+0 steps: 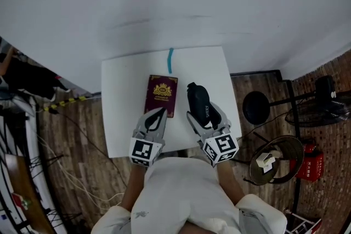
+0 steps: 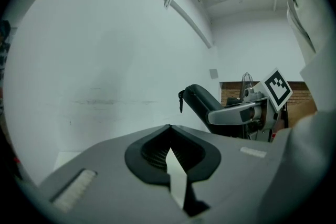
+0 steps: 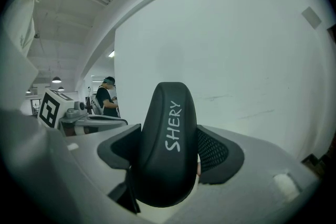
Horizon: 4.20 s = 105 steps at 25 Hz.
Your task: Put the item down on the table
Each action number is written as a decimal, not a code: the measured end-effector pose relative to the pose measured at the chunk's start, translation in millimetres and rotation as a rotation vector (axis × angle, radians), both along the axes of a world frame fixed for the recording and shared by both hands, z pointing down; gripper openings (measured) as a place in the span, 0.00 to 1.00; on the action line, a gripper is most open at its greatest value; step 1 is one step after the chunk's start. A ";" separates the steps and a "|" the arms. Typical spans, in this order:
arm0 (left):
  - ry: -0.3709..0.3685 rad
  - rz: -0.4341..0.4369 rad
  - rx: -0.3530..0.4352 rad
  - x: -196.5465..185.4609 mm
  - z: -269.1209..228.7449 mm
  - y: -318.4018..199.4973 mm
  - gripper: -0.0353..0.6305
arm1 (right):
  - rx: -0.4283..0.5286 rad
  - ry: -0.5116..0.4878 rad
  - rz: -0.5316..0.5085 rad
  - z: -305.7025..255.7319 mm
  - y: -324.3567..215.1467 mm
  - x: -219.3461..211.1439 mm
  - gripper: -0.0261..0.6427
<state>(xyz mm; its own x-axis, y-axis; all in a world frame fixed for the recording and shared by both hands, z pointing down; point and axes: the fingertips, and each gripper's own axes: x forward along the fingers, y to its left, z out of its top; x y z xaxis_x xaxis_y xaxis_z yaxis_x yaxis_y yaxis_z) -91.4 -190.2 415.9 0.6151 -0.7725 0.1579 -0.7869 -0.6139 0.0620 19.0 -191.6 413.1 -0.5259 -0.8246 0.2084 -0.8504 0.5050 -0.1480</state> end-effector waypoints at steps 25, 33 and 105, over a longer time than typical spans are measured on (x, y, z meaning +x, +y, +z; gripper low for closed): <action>-0.008 0.031 -0.213 19.7 89.2 -49.5 0.08 | -0.251 0.045 0.036 100.6 -38.4 13.6 0.53; -0.043 0.021 -0.286 37.1 120.3 -59.7 0.08 | -0.318 0.049 -0.004 132.9 -56.0 21.6 0.53; -0.059 0.052 -0.567 90.6 221.3 -70.0 0.08 | -0.512 0.255 -0.128 287.9 -85.3 29.4 0.61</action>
